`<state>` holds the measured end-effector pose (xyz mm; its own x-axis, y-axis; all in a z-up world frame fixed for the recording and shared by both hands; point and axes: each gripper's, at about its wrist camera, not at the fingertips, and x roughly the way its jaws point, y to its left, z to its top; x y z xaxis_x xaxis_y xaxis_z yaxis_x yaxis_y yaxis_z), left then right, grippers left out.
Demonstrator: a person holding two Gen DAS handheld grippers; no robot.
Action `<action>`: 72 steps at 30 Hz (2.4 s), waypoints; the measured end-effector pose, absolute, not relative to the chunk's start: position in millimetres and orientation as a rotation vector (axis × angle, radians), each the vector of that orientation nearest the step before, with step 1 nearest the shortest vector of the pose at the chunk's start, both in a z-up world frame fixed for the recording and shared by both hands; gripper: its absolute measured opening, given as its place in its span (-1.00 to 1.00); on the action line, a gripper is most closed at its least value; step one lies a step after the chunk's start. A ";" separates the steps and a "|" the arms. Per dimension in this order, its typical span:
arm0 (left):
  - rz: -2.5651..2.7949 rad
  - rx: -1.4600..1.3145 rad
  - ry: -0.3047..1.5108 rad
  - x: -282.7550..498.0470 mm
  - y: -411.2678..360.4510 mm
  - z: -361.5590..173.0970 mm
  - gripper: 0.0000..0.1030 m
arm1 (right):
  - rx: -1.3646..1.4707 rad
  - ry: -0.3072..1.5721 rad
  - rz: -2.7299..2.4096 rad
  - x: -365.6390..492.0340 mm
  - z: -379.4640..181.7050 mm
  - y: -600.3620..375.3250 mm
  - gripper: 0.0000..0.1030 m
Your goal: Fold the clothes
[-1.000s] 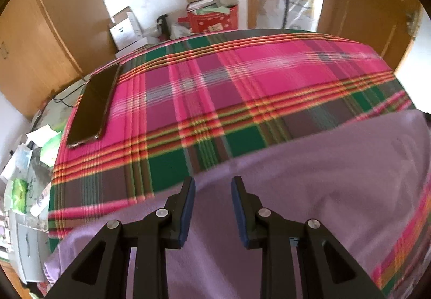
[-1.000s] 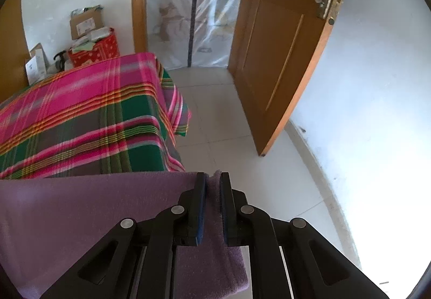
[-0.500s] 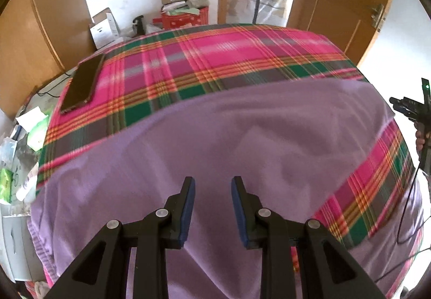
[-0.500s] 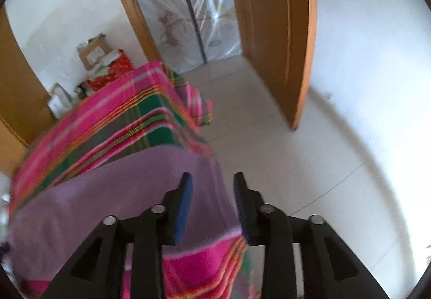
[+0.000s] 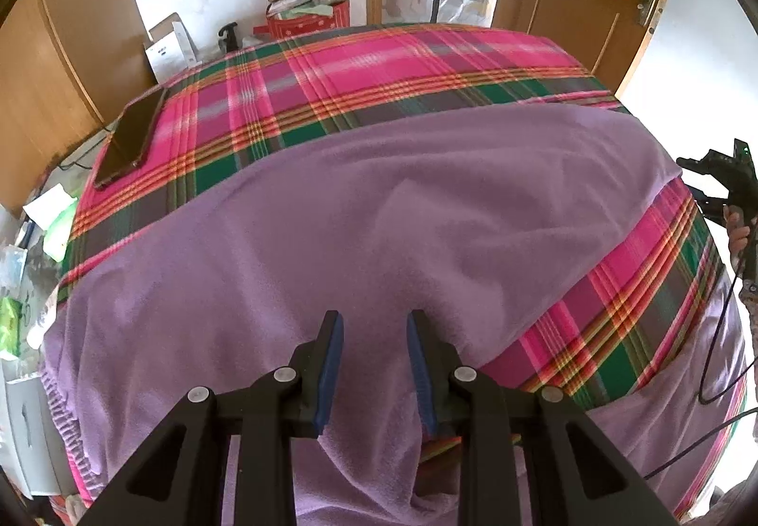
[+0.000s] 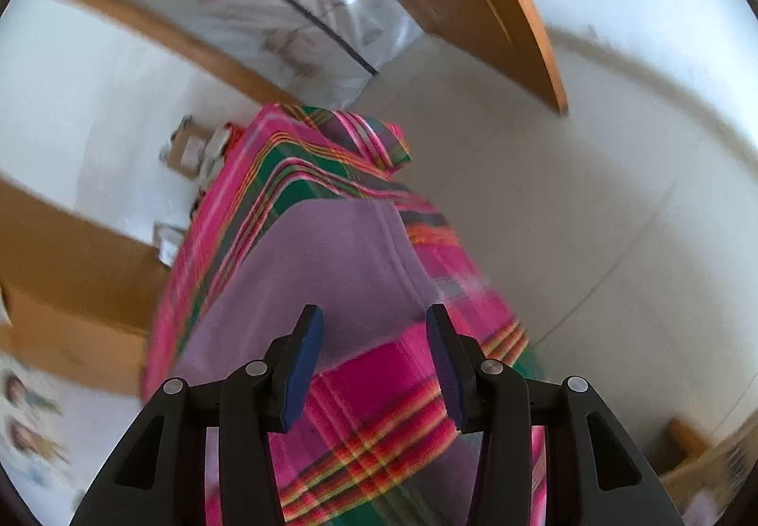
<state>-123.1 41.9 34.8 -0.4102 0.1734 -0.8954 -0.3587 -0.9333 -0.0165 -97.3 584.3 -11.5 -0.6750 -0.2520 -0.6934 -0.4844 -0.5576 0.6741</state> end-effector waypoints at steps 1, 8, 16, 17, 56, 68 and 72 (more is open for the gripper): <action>2.383 -1.491 0.254 -123.6 42.7 32.8 -0.45 | -1.194 1.463 2.342 -95.6 -14.9 585.7 -0.09; 2.369 -1.511 0.279 -124.2 47.6 27.1 -0.45 | -1.203 1.473 2.350 -109.2 -17.9 585.7 -0.08; 2.363 -1.504 0.290 -121.6 53.7 28.0 -0.45 | -1.098 1.323 2.421 -112.1 -2.2 585.2 -0.86; 2.359 -1.506 0.288 -121.1 53.9 27.9 -0.46 | -1.080 1.274 2.432 -111.7 3.1 585.0 -0.89; 2.241 -1.387 0.426 -87.2 75.8 35.2 -0.95 | -0.972 0.825 2.463 -155.5 28.6 588.8 -0.91; 2.167 -1.391 0.310 -90.6 84.1 28.2 -0.98 | -0.994 0.692 2.421 -178.7 21.9 579.6 -0.91; 2.218 -1.384 0.189 -96.1 65.6 40.6 -0.95 | -1.014 0.652 2.424 -175.2 20.1 575.2 -0.87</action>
